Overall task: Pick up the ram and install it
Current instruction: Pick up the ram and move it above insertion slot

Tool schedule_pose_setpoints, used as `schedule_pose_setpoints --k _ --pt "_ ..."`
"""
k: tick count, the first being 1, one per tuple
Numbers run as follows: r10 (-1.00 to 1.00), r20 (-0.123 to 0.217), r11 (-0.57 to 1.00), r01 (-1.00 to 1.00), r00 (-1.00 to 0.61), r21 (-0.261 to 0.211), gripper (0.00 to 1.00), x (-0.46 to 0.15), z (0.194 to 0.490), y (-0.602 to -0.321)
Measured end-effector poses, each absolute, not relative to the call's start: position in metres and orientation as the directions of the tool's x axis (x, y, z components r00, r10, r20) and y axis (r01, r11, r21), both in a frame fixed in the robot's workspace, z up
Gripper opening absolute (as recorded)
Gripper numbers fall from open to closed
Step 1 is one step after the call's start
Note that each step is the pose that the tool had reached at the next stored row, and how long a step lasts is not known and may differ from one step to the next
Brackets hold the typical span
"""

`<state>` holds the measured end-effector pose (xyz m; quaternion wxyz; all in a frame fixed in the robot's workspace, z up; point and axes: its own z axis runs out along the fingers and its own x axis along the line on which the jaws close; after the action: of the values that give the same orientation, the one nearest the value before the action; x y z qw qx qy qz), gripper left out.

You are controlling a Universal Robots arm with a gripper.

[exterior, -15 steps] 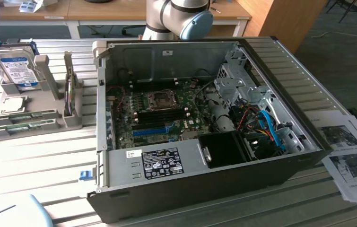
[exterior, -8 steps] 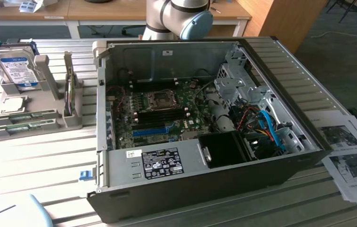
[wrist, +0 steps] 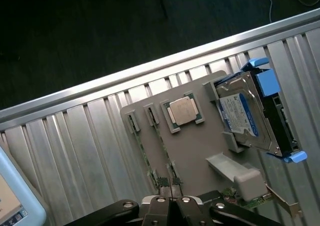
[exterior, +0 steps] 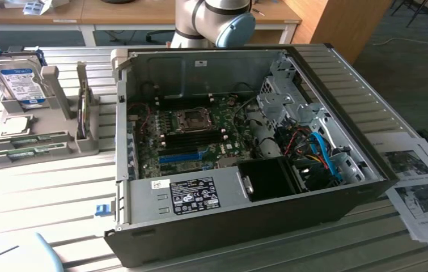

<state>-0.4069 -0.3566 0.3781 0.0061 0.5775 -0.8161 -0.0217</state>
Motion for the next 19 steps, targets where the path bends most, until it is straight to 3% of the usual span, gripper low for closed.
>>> schedule_pose_setpoints --k 19 --pt "-0.979 -0.015 0.205 -0.978 -0.205 0.042 0.09 -0.4069 0.3781 -0.3566"
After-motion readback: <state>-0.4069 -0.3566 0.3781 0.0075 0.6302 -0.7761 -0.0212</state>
